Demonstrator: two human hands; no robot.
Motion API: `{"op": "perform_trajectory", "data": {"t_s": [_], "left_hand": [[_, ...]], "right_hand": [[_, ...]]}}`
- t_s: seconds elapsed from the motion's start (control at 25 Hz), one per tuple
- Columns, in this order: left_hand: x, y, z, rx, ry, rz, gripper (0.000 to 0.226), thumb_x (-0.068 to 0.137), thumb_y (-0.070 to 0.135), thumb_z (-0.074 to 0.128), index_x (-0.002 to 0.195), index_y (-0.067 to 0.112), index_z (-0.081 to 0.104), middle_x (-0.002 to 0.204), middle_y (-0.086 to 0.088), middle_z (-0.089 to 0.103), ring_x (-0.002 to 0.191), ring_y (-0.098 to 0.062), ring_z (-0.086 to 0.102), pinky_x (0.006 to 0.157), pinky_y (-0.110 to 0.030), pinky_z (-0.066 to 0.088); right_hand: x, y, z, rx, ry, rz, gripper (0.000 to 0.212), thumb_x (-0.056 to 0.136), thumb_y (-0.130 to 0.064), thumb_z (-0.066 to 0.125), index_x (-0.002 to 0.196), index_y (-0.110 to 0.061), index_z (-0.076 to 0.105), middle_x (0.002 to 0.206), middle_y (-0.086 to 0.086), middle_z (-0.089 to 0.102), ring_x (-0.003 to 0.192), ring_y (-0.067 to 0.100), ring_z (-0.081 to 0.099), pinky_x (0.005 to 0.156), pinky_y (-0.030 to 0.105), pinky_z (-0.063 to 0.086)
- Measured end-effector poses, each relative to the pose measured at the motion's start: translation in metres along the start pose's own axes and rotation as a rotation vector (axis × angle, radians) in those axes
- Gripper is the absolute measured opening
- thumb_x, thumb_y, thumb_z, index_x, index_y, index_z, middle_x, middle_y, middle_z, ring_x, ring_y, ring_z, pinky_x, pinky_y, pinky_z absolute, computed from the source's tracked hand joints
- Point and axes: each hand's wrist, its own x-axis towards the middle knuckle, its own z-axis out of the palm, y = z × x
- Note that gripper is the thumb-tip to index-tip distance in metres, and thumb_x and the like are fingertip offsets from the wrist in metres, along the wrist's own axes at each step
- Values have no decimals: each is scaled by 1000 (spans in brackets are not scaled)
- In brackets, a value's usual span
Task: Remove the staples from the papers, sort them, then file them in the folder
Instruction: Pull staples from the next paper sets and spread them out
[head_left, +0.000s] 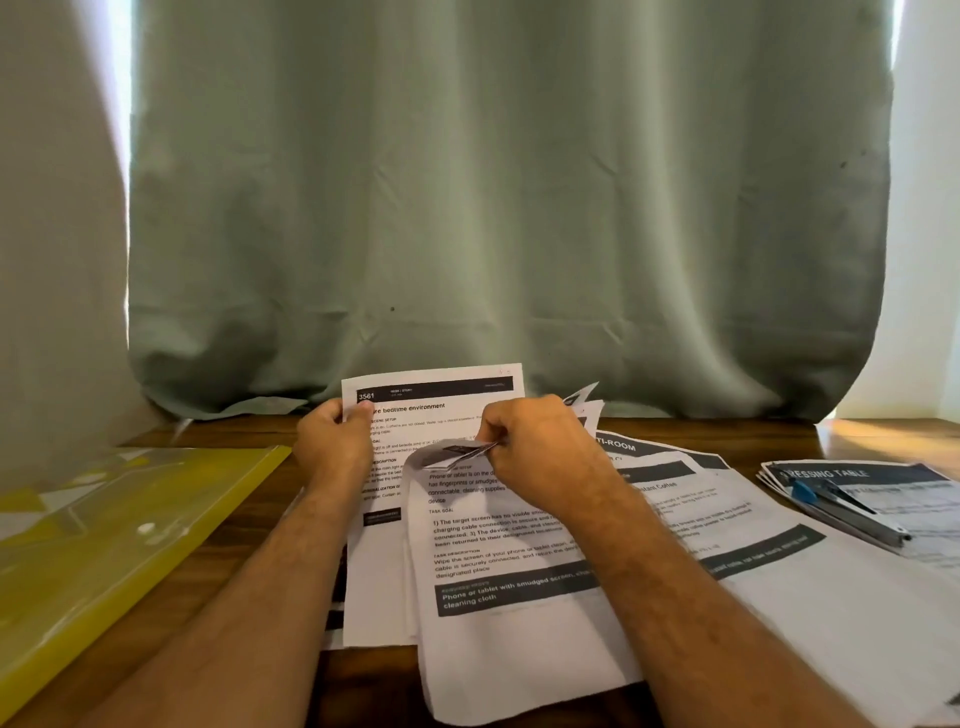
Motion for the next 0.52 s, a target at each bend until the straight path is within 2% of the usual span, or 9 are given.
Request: {"op": "perform_trajectory", "data": {"t_s": [0.16,0.32,0.4,0.52], "left_hand": [[-1,2,3,0,14,27,10,102,27,58,100,21,66,99,-7,74,85,-24,72,76,-40,61],[3,2,1,25,6,70,20,104,27,52,97,18,68,98,-7,74,85,-22,71,78,-42,61],[-2,7,-1,27,-5,230,23,105,27,49,99,17,69,95,-3,74,84,-17,71,75,-39,62],[-23,22,-4,22,-72,602,19,105,23,48,101,19,66,88,10,69,79,0,68,62,-15,55]], "right_hand": [[1,1,2,12,-16,-17,17,93,-13,57,91,-25,68,91,-8,69,85,10,61,81,34,59],[1,1,4,44,47,-72,18,98,-17,54,106,-24,68,103,-5,69,93,11,61,90,31,55],[4,-1,6,60,158,-106,22,101,-18,50,117,-23,64,112,-3,66,100,13,59,94,29,51],[11,-7,8,124,307,-93,34,104,-22,45,137,-24,53,123,-2,59,107,13,56,99,29,48]]}}
